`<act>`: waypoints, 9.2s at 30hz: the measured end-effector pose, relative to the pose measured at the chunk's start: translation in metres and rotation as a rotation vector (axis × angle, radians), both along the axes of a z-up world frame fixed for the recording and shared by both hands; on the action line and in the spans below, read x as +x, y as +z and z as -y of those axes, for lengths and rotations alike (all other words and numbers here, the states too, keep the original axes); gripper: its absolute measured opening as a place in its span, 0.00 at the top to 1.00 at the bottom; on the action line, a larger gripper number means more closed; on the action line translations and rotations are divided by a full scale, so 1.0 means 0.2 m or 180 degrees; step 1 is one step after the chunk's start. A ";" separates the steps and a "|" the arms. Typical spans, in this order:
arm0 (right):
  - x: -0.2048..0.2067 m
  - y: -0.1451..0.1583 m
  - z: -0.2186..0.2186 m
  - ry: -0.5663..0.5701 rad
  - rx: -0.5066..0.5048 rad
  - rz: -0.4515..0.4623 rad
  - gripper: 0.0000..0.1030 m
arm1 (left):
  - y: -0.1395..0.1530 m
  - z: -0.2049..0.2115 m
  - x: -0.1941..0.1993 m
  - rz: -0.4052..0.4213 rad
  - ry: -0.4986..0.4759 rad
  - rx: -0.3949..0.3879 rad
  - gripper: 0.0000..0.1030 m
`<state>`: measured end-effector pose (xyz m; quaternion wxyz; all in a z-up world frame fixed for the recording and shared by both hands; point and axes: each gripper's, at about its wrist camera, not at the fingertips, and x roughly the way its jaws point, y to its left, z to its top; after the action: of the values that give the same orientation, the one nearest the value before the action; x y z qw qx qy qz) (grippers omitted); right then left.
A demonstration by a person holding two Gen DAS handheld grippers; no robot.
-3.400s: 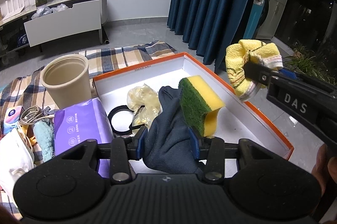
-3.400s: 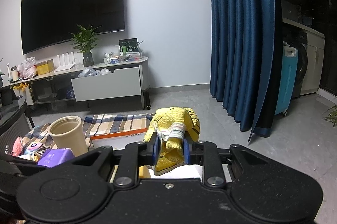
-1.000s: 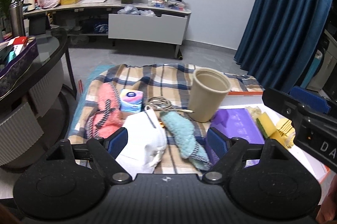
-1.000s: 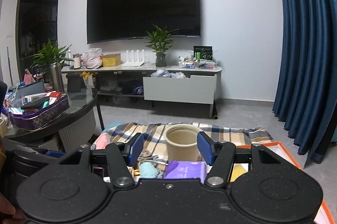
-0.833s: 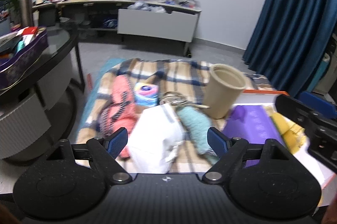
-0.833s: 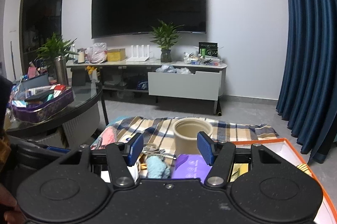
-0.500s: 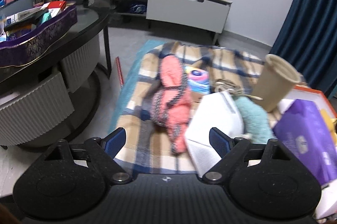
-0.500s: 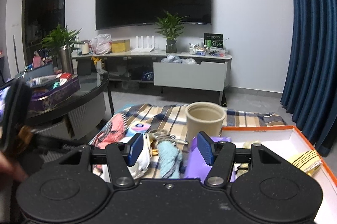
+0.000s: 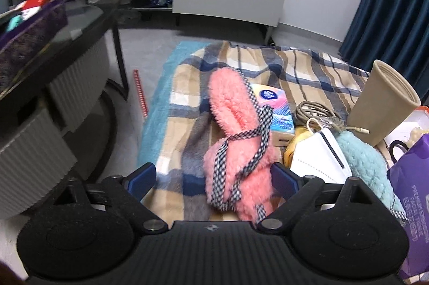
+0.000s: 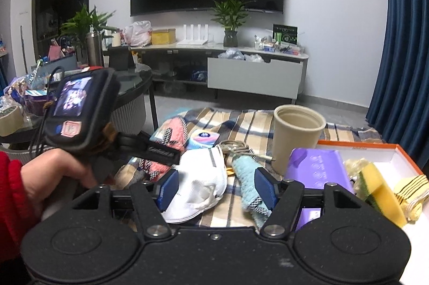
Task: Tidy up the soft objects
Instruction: 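Grasp the pink fluffy slipper with the left tool while the right tool grasps the white face mask, then carry the pink slipper and white mask in both tools over the white box, then open the left tool dropping the slipper into the box while the right tool drops the mask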
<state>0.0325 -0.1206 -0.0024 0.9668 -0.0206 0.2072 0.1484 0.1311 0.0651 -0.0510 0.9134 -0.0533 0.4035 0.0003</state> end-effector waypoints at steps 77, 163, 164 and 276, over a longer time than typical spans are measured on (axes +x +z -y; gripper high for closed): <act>-0.05 0.13 0.19 -0.0098 -0.0021 0.0183 0.50 | 0.27 0.22 -0.45 0.0387 -0.0297 -0.0217 0.53; -0.13 0.27 0.91 -0.0861 0.0307 0.0632 0.48 | 0.47 1.01 -0.37 0.0607 -0.1274 -0.0098 0.53; -0.13 0.27 0.92 -0.0873 0.0302 0.0630 0.48 | 0.47 1.02 -0.37 0.0602 -0.1290 -0.0105 0.53; 0.03 0.09 1.33 -0.1588 0.0362 0.0515 0.20 | 0.35 1.41 -0.09 0.0243 -0.1488 -0.0024 0.09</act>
<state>0.0375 -0.3871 0.0148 0.9865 0.0736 0.1192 -0.0852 0.1124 -0.2170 0.0199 0.9030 0.0383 0.3701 -0.2148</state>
